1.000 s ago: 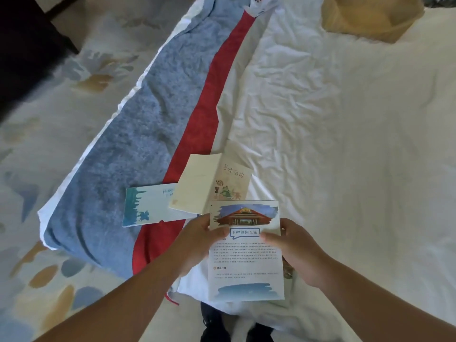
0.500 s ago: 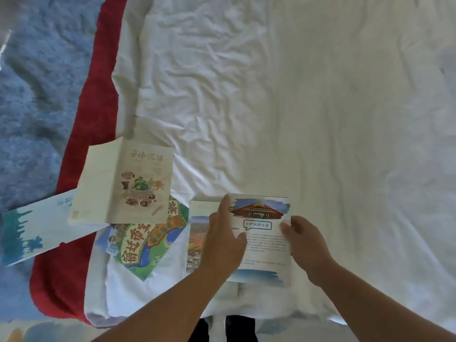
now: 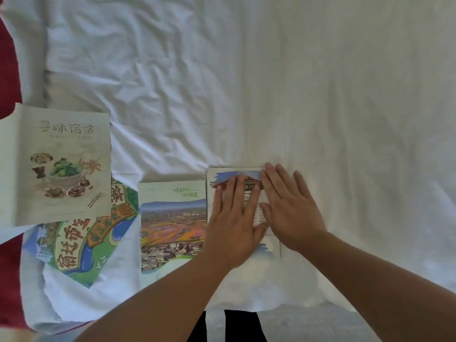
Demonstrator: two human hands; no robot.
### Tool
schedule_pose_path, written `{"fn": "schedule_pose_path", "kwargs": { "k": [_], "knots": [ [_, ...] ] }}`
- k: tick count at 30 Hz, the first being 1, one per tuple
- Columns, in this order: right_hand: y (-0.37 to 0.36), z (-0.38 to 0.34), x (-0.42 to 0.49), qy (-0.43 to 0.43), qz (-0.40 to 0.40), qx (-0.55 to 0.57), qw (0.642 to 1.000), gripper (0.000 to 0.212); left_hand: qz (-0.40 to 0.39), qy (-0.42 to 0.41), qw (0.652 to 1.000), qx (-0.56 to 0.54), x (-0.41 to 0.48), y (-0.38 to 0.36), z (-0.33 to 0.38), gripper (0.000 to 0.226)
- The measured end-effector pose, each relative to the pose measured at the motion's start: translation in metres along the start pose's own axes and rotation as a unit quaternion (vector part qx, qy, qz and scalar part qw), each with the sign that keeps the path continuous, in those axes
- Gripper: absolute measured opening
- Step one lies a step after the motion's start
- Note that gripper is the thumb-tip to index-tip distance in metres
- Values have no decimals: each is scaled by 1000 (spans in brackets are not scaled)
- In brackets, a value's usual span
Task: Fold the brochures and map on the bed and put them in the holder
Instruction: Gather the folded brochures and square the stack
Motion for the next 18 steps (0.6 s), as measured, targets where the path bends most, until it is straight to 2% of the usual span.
{"fn": "schedule_pose_path", "kwargs": {
  "k": [5,11,14,18],
  "knots": [
    [-12,4,3,2,-26,-13,1000,66,-13,8,1000,19,2,-5,-1,73],
    [-13,6,6,-1,-40,-18,999,66,-56,9,998,5,-44,-18,20,82],
    [-15,6,7,-4,-41,-29,999,66,-83,19,996,-4,-55,-19,34,84],
    [-11,5,6,-7,-42,-33,999,68,-159,24,987,-22,-73,-9,50,87]
  ]
}}
Point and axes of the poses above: each hand's wrist, its own x-axis towards the middle knuckle, its own y-axis out of the back of the hand, z = x × y, the point moved 1 cm from there along x, towards the middle knuckle, and after that the axes turned 6 degrees about z, right-handed, at the moved point
